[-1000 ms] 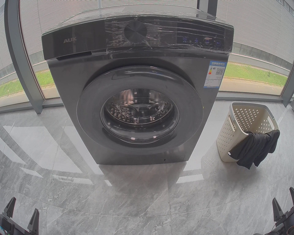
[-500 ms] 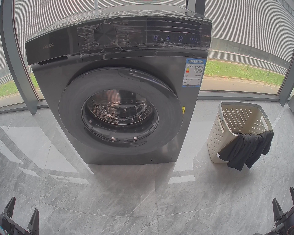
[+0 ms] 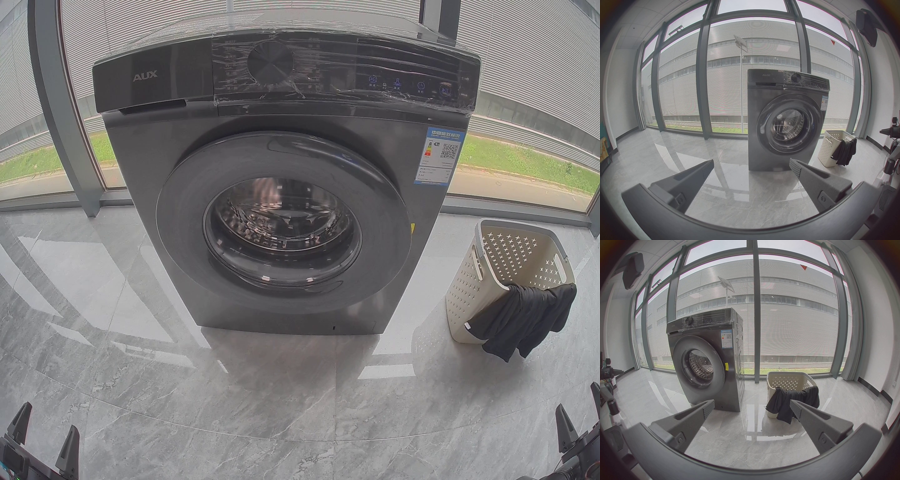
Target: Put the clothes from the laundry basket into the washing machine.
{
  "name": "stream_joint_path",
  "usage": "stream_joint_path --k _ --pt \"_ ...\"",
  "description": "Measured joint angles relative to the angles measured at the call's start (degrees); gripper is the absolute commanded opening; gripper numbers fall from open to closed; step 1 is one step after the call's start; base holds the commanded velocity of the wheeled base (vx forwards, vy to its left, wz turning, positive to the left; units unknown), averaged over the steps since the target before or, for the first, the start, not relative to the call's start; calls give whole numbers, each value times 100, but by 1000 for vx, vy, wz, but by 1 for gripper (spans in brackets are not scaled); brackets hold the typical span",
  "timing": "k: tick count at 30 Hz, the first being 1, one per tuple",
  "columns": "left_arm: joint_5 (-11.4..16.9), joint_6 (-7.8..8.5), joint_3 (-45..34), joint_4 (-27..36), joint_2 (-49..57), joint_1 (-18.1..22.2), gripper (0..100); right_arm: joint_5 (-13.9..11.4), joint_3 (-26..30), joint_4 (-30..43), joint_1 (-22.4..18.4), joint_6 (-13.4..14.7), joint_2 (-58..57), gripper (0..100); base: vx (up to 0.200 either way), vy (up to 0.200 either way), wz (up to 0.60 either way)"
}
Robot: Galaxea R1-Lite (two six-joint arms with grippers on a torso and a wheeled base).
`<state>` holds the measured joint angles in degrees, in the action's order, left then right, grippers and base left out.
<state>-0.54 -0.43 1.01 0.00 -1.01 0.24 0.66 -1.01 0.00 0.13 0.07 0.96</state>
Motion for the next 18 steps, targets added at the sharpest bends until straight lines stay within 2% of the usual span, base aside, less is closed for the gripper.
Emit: stream_joint_path --k 6,9,12,18 --pt "2 0 0 0 0 0 100 2 0 0 0 2 0 100 0 -200 0" --pt "2 0 0 0 -2 0 100 2 0 0 0 2 0 100 0 0 0" --pt "2 0 0 2 -2 0 100 5 0 0 -4 2 0 100 0 0 -600" --pt "5 0 0 0 0 0 100 5 0 0 -6 0 0 100 0 0 0"
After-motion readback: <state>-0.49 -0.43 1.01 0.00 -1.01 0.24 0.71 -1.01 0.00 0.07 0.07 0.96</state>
